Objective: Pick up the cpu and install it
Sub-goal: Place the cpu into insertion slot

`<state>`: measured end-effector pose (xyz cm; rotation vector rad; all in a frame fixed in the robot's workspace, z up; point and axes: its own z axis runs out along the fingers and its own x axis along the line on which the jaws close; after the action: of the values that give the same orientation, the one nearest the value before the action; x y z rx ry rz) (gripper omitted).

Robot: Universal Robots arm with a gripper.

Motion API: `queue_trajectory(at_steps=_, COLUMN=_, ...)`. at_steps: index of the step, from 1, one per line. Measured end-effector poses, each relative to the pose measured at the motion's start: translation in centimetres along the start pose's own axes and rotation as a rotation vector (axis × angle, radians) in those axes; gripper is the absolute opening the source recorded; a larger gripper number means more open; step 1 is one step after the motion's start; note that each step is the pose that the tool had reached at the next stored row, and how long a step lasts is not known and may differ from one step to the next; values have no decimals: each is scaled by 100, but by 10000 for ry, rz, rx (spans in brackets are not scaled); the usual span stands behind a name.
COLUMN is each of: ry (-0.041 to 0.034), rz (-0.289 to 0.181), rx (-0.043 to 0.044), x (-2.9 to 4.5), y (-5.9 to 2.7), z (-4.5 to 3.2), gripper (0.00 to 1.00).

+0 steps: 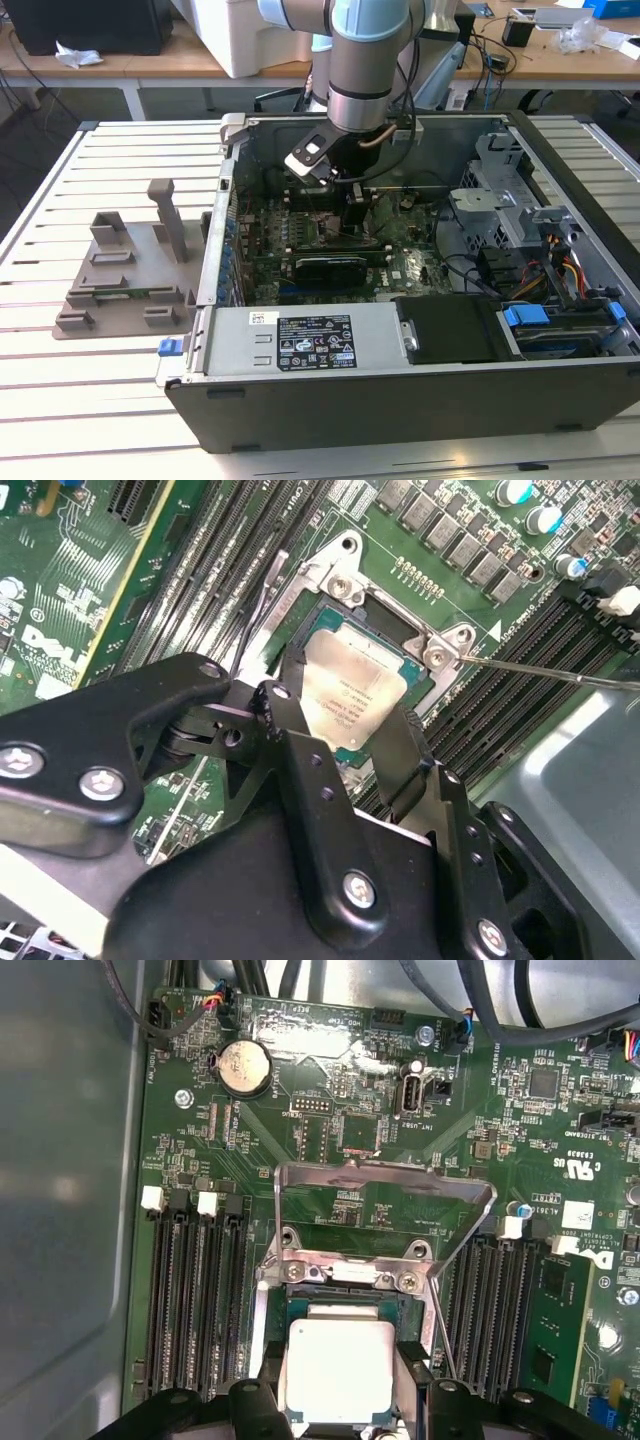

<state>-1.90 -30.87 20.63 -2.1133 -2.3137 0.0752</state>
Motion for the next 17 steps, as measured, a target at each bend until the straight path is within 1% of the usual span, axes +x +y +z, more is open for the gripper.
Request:
queue_trajectory(at_steps=3, ry=0, rz=-2, rx=0, x=0, y=0, z=0, gripper=56)
queue_trajectory(at_steps=4, ry=-1, rz=-3, rx=0, x=0, y=0, z=0, gripper=62)
queue_trajectory(at_steps=7, ry=18, rz=-80, rx=-6, x=-1, y=-16, z=6, gripper=62)
queue_trajectory(at_steps=10, ry=12, rz=-238, rx=-8, x=-5, y=-16, z=33, gripper=62)
queue_trajectory(at_steps=16, ry=12, rz=-245, rx=-8, x=-5, y=-16, z=44, gripper=62)
queue_trajectory(at_steps=17, ry=13, rz=-245, rx=-6, x=-5, y=-16, z=44, gripper=60)
